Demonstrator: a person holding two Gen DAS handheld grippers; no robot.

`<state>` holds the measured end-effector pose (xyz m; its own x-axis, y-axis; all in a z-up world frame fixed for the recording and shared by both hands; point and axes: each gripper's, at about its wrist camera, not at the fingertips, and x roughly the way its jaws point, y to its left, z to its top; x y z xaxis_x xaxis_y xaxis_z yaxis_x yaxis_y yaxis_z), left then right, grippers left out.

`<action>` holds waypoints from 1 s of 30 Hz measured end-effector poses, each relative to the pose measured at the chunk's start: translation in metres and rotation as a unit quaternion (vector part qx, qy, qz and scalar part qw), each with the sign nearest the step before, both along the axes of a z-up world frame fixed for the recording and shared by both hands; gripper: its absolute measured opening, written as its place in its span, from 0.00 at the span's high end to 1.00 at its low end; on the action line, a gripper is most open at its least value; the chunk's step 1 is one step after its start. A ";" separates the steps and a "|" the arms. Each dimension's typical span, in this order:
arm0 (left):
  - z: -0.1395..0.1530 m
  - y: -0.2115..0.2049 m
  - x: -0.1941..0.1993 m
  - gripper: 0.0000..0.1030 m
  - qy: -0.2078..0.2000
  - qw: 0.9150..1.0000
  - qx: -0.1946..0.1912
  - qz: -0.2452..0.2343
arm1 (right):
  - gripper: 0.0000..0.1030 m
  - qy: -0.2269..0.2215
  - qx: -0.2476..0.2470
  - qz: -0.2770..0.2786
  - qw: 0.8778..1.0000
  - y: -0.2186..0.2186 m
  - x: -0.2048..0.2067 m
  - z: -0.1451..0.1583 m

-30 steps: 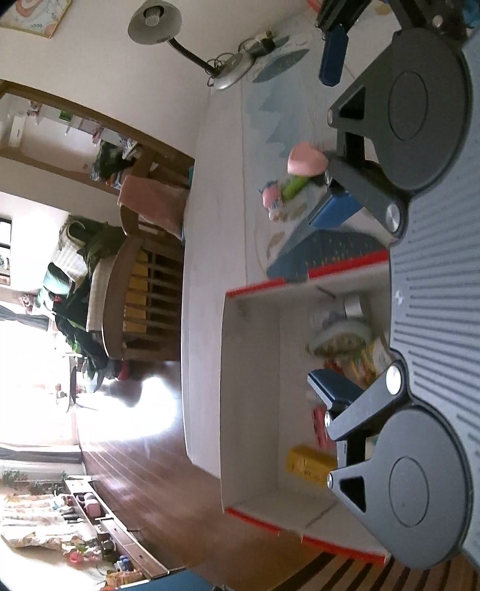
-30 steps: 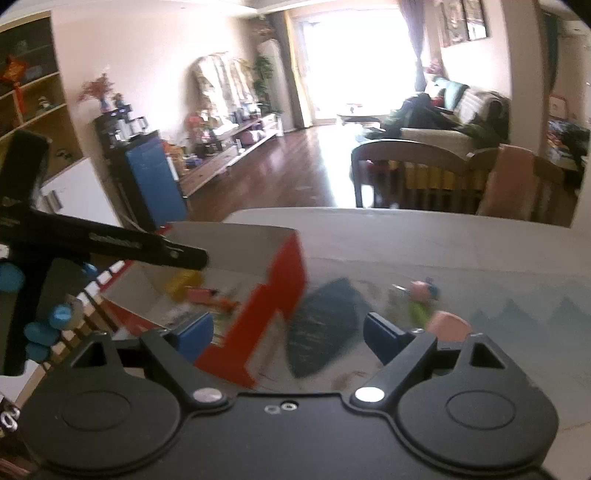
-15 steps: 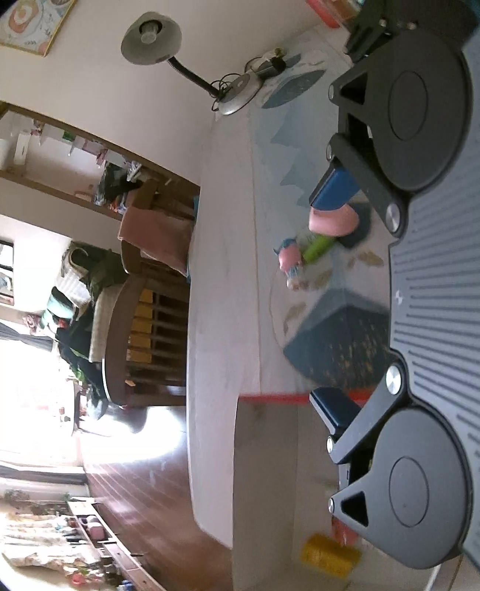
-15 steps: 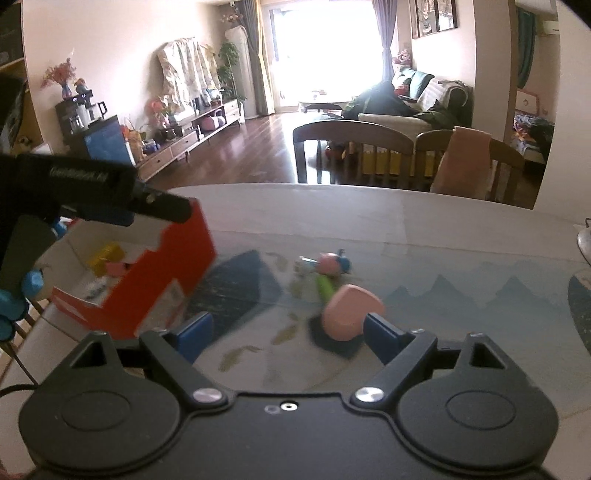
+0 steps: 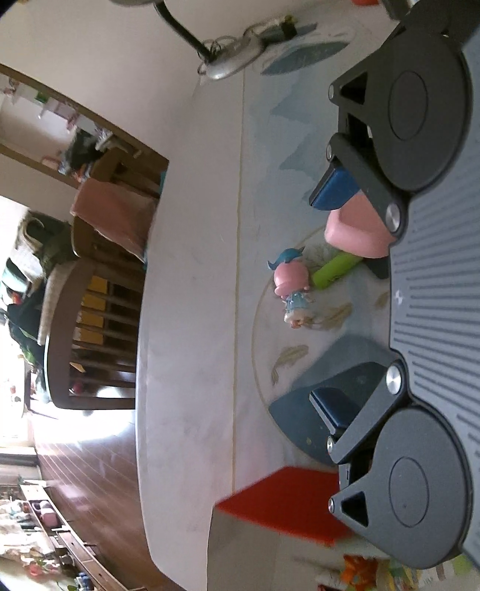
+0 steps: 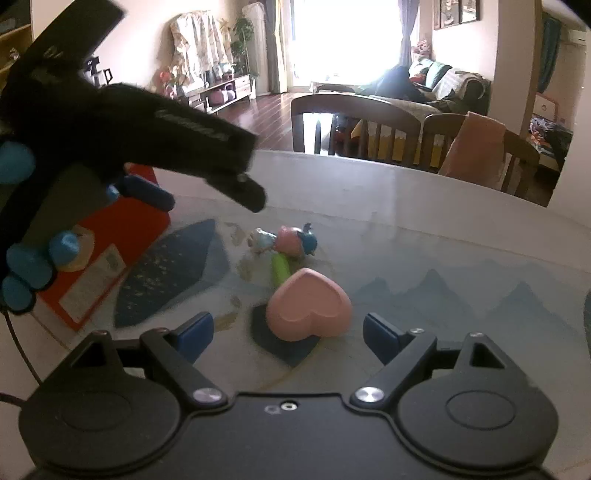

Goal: Organize rigid objects
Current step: 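Withdraw both tools from the box back over the remaining items, then grasp the pink pig figure with the left tool while the right tool grasps the pink heart box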

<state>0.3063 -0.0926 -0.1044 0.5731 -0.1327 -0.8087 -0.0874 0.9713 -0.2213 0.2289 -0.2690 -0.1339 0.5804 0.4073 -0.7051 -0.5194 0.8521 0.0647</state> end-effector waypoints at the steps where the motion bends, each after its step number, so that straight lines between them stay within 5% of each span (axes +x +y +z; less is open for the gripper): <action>1: -0.004 -0.003 0.006 0.00 0.005 1.000 0.001 0.001 | 0.15 0.002 -0.001 0.002 1.000 0.000 0.004 -0.004; 18: -0.060 -0.015 0.079 0.00 0.081 0.996 -0.003 0.047 | 0.16 0.018 -0.018 0.030 0.999 0.018 0.039 -0.044; 30: -0.070 -0.024 0.091 0.01 0.088 0.995 0.022 0.043 | 0.16 0.016 -0.030 0.026 0.999 0.024 0.046 -0.055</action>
